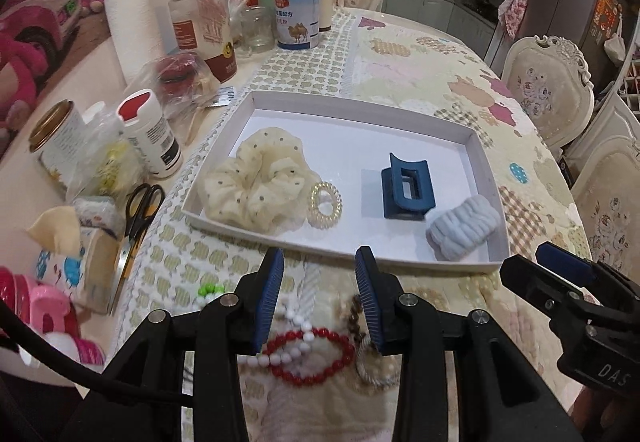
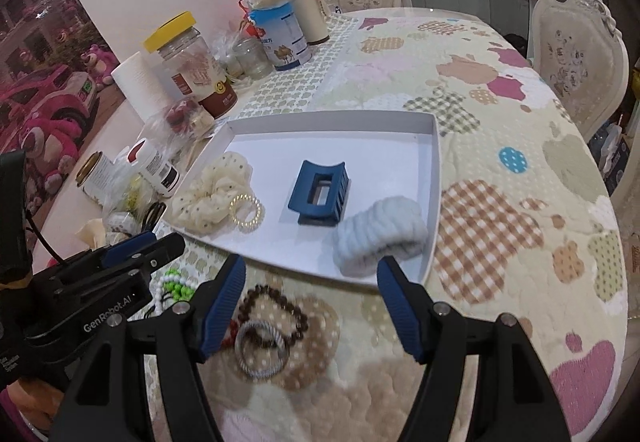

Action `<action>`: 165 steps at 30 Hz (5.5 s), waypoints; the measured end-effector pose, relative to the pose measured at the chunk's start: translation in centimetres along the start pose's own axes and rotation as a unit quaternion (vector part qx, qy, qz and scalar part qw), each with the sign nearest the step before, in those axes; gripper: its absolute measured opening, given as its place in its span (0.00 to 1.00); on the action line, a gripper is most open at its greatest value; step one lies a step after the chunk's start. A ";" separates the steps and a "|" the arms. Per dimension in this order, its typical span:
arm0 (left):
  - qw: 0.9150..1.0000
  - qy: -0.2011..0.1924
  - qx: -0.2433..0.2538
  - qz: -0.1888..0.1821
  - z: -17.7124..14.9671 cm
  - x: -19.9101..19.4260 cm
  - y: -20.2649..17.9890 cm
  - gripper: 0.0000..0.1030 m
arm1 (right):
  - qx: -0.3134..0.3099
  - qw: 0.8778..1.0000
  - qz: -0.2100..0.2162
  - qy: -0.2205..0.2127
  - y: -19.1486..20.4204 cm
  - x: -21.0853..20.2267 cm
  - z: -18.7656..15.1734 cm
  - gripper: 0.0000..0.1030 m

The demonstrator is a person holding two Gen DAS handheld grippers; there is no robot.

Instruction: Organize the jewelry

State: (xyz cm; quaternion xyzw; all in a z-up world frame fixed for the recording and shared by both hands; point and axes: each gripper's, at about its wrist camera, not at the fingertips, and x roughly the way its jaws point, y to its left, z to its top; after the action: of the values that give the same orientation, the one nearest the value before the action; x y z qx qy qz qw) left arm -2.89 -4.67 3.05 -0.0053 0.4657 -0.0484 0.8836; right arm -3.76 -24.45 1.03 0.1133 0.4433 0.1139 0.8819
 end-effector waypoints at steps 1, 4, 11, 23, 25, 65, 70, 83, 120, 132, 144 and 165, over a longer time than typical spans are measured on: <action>1.000 -0.001 0.000 0.002 -0.3 -0.3 -0.1 0.33 | -0.002 1.000 0.000 0.000 0.1 -0.4 -0.3 0.70; 1.000 -0.004 -0.001 0.003 -0.9 -1.1 -0.3 0.33 | -0.009 1.000 0.000 0.001 0.3 -1.2 -0.9 0.70; 1.000 -0.017 0.002 0.012 -1.7 -3.1 -0.7 0.33 | -0.020 1.000 -0.002 -0.008 0.7 -3.1 -1.7 0.70; 1.000 -0.025 -0.018 0.007 -2.4 -5.0 -0.2 0.33 | -0.019 0.999 -0.011 -0.024 -0.1 -6.2 -2.6 0.70; 0.999 -0.022 -0.023 0.005 -2.7 -5.1 0.0 0.33 | -0.016 1.000 -0.013 -0.022 -0.4 -6.3 -2.9 0.70; 0.993 0.018 -0.115 0.038 -6.3 -5.8 9.3 0.33 | -0.024 1.000 0.012 0.007 -0.4 -5.7 -4.6 0.71; 0.994 0.017 -0.100 0.045 -6.4 -5.9 8.8 0.33 | -0.028 0.999 0.017 0.006 0.1 -5.5 -4.3 0.71; 0.994 0.020 -0.097 0.047 -6.4 -5.8 9.0 0.33 | -0.033 0.999 0.034 0.003 0.7 -5.4 -4.4 0.71; 0.987 0.135 -0.083 -0.001 -5.0 5.8 12.8 0.33 | -0.080 0.993 0.031 0.083 2.3 6.9 -4.0 0.44; 0.988 0.136 -0.069 -0.011 -4.3 7.3 12.7 0.14 | -0.147 0.985 -0.017 0.087 3.7 10.8 -3.6 0.10; 0.991 0.096 -0.082 -0.043 -2.6 2.1 10.4 0.06 | -0.093 0.993 0.065 0.037 2.4 4.7 -2.2 0.09; 0.984 0.138 -0.112 -0.017 -3.8 4.9 11.8 0.21 | -0.070 0.994 0.089 -0.012 0.4 -2.6 -1.4 0.09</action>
State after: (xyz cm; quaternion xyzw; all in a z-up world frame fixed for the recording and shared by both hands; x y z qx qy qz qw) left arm -2.26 6.81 -3.78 -0.1052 0.5855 -0.0110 0.8038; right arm -6.40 -24.67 2.30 0.0919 0.4114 0.2209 0.8795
